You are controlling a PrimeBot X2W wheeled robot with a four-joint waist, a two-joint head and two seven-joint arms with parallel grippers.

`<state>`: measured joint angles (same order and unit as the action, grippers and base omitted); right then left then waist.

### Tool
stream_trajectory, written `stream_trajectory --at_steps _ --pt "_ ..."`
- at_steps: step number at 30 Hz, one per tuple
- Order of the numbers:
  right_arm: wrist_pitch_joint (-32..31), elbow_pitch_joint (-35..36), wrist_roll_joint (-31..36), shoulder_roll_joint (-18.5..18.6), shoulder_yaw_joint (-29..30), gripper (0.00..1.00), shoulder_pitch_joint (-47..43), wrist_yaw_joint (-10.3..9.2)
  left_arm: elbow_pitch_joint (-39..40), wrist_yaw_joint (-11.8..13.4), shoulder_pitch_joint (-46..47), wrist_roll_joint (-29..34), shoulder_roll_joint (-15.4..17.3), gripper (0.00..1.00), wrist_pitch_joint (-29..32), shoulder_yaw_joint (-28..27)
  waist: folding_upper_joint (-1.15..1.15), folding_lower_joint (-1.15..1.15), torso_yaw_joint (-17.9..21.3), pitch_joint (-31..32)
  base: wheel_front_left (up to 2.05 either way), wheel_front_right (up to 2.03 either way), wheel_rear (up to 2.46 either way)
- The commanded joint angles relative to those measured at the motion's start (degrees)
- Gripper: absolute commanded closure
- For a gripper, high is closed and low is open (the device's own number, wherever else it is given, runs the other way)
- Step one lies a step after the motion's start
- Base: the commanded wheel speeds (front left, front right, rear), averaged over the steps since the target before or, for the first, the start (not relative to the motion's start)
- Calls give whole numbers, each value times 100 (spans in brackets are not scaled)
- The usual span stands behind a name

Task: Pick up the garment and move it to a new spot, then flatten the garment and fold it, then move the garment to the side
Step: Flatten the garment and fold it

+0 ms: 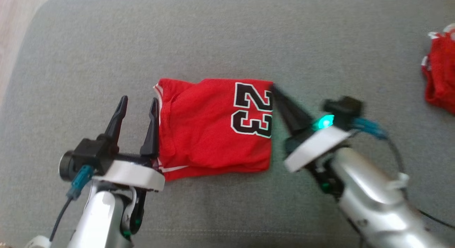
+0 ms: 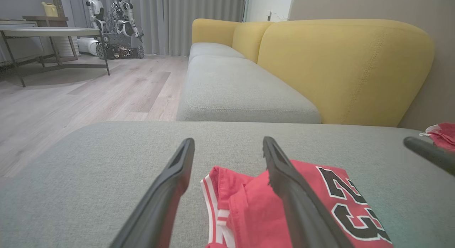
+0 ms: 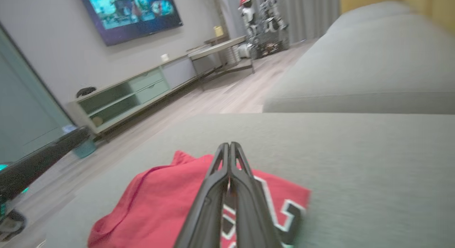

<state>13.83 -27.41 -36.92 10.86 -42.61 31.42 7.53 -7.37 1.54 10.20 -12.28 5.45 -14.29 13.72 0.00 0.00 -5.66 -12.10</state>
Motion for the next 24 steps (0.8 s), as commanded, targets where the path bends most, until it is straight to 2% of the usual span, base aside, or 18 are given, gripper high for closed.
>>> stream_trajectory --at_steps 1,2,3,4,8,11,17,24 --pt "86 337 223 29 444 94 -286 -4 214 47 -18 18 136 0 -71 -260 0 0 98 120 0 0 0" --pt "88 428 349 59 748 66 -415 -4 223 56 -40 16 151 0 -71 -271 0 0 120 152 0 0 0" --pt "87 519 474 73 1051 24 -550 -4 230 64 -64 12 165 0 -71 -283 0 0 142 188 0 0 0" --pt "78 621 603 79 1352 0 -683 -4 239 75 -89 9 179 0 -71 -294 0 0 162 223 0 0 0" --pt "-113 1103 1180 41 2461 0 -1209 -4 280 118 -186 0 233 0 -67 -329 0 0 217 342 0 0 0" --pt "-384 1525 1568 -52 3060 0 -1611 -4 311 156 -262 5 281 0 -54 -350 0 0 242 424 0 0 0" --pt "-845 2201 1957 -237 3559 0 -2242 -4 360 235 -455 0 379 0 0 -411 0 0 290 595 0 0 0" --pt "-1263 2854 2189 -384 3710 0 -2916 -4 427 259 -757 -9 500 0 136 -389 0 0 335 864 0 0 0"
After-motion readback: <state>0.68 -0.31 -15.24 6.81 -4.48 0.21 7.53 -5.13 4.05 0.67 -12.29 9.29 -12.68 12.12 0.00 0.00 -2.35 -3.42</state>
